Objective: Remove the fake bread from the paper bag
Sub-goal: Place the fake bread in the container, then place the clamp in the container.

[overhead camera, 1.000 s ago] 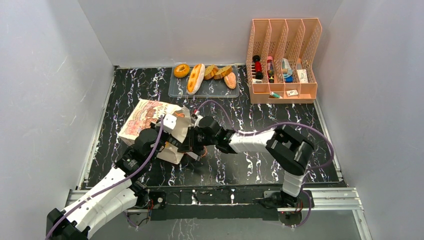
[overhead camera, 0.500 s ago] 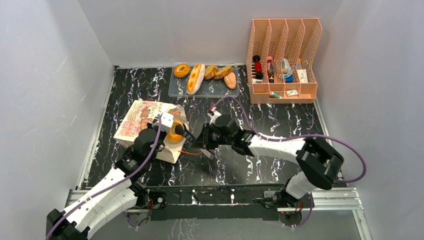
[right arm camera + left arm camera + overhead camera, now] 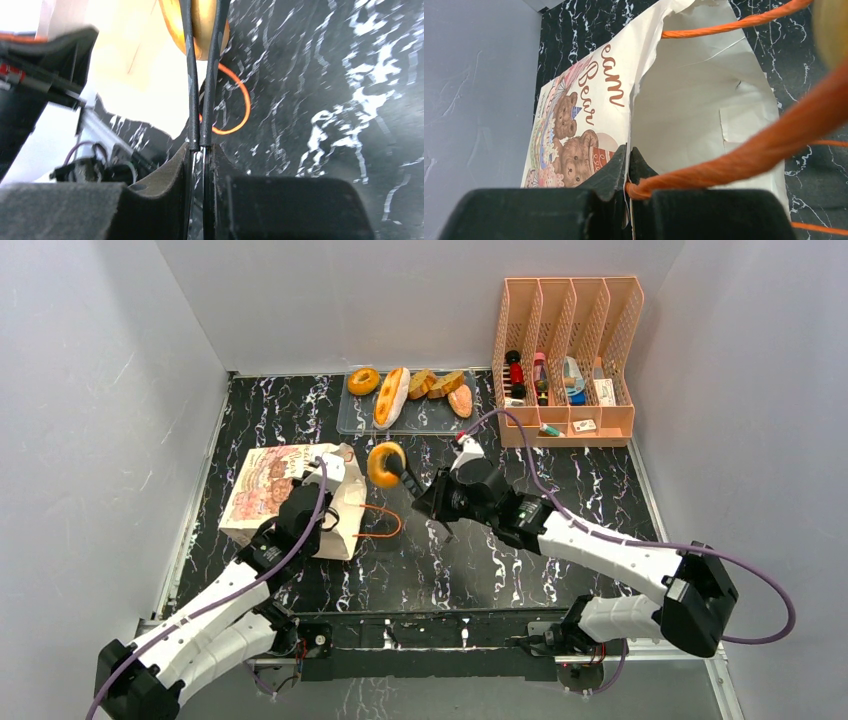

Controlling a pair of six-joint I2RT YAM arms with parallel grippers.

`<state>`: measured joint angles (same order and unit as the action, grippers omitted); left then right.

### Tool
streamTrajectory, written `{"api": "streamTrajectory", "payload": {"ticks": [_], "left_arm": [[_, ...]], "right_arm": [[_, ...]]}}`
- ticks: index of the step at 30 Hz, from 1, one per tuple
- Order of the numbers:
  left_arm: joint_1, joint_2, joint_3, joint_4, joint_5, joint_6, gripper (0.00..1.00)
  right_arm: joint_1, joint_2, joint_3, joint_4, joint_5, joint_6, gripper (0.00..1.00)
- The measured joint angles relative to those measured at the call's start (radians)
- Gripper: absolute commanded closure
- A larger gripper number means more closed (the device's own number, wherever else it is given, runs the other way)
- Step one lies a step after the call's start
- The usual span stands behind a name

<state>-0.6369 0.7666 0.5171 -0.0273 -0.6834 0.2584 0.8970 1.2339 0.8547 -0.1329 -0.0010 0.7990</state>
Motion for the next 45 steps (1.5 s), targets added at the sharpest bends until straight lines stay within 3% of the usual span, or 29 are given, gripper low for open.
{"api": "streamTrajectory", "payload": {"ticks": [6, 15, 23, 29, 37, 40, 45], "left_arm": [[0.000, 0.033, 0.024, -0.037, -0.009, -0.032, 1.00], [0.001, 0.048, 0.050, -0.065, 0.007, -0.063, 1.00], [0.006, 0.046, 0.052, -0.065, 0.005, -0.069, 0.85], [0.006, 0.022, 0.052, -0.060, -0.014, -0.072, 0.73], [0.006, 0.008, 0.052, -0.047, -0.035, -0.088, 0.59], [0.006, 0.010, 0.052, -0.040, -0.037, -0.100, 0.57], [0.006, 0.019, 0.056, -0.042, -0.037, -0.121, 0.56]], "right_arm": [[-0.099, 0.105, 0.132, -0.029, 0.121, -0.083, 1.00], [-0.329, 0.602, 0.576, 0.021, 0.186, -0.216, 1.00], [-0.428, 0.961, 0.931, 0.012, 0.151, -0.251, 1.00], [-0.434, 0.964, 0.860, 0.040, 0.114, -0.238, 0.97], [-0.432, 0.874, 0.691, 0.116, 0.070, -0.201, 0.75], [-0.431, 0.856, 0.665, 0.111, 0.057, -0.198, 0.66], [-0.428, 0.848, 0.636, 0.109, 0.046, -0.199, 0.63]]}}
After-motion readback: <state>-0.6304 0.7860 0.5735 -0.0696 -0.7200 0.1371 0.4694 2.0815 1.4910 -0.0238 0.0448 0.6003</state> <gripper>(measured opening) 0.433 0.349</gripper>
